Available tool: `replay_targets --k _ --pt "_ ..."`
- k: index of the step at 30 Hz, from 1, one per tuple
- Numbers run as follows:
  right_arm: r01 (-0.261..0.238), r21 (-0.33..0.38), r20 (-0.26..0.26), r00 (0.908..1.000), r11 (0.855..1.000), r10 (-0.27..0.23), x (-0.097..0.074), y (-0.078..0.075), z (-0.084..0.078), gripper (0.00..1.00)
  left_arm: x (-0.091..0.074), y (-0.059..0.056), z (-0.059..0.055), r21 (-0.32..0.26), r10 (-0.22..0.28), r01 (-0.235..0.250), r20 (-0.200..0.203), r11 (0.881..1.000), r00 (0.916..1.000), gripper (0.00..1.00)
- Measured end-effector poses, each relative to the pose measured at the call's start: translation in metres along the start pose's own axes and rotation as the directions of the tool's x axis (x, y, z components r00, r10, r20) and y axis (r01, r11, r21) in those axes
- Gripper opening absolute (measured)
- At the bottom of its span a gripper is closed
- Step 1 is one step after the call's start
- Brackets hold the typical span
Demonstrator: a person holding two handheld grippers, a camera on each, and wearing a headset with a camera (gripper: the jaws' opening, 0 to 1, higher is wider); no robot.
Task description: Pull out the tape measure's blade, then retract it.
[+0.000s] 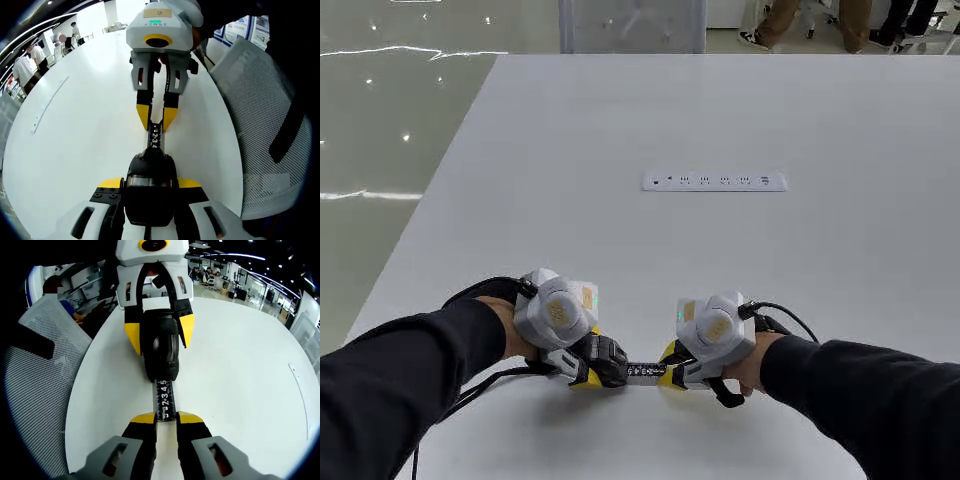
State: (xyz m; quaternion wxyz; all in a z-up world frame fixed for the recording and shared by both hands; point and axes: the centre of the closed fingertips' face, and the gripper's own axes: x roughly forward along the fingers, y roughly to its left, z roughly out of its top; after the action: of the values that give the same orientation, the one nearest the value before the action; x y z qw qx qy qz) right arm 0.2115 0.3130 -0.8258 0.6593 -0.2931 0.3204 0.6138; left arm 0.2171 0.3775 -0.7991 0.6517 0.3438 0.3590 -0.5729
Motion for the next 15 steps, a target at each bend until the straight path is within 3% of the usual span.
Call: replay_targets --k 15 --pt "-0.003 0.011 -0.019 0.9998 1.000 0.003 -0.012 -0.003 -0.016 0.10 -0.001 -0.001 0.000 -0.006 0.004 -0.004 -0.001 1.000 1.0000 0.34"
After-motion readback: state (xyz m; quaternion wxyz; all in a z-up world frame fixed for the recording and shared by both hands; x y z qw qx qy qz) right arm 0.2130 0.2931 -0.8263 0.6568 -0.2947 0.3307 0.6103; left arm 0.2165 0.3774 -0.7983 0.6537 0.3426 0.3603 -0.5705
